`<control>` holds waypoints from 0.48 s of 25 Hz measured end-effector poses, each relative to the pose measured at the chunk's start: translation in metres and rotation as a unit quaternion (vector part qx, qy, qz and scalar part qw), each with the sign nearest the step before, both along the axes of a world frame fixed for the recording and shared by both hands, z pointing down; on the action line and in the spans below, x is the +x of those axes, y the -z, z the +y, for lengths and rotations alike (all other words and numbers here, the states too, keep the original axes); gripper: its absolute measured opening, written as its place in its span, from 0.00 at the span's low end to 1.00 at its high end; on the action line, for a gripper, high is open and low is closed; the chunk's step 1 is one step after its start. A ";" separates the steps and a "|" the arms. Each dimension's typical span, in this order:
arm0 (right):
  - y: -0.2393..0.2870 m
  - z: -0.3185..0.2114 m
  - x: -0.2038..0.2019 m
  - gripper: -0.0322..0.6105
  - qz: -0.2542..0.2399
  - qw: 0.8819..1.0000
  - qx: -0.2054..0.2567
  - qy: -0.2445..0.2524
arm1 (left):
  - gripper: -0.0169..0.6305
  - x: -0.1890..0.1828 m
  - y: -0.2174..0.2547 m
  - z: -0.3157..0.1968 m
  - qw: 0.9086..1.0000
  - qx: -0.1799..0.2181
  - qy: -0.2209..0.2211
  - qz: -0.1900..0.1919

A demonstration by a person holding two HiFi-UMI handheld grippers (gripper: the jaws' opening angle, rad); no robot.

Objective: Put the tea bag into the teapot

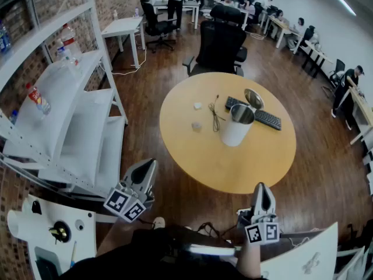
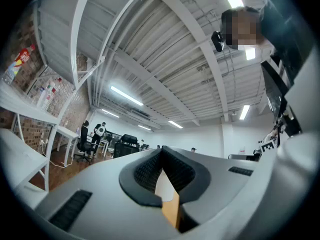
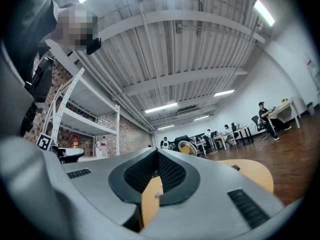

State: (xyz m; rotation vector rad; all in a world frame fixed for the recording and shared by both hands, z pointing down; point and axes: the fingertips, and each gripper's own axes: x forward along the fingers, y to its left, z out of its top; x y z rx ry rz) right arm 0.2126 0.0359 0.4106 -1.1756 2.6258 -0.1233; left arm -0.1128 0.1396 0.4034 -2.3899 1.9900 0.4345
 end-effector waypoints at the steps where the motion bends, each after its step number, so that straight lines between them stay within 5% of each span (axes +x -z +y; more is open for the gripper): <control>1: -0.005 -0.002 -0.001 0.06 0.000 1.000 -0.001 0.005 | 0.04 -0.001 0.002 -0.001 1.000 0.000 0.003 -0.006; 12: -0.017 -0.015 0.009 0.06 -0.014 1.000 0.003 0.015 | 0.04 0.019 0.000 -0.024 1.000 -0.023 -0.004 -0.021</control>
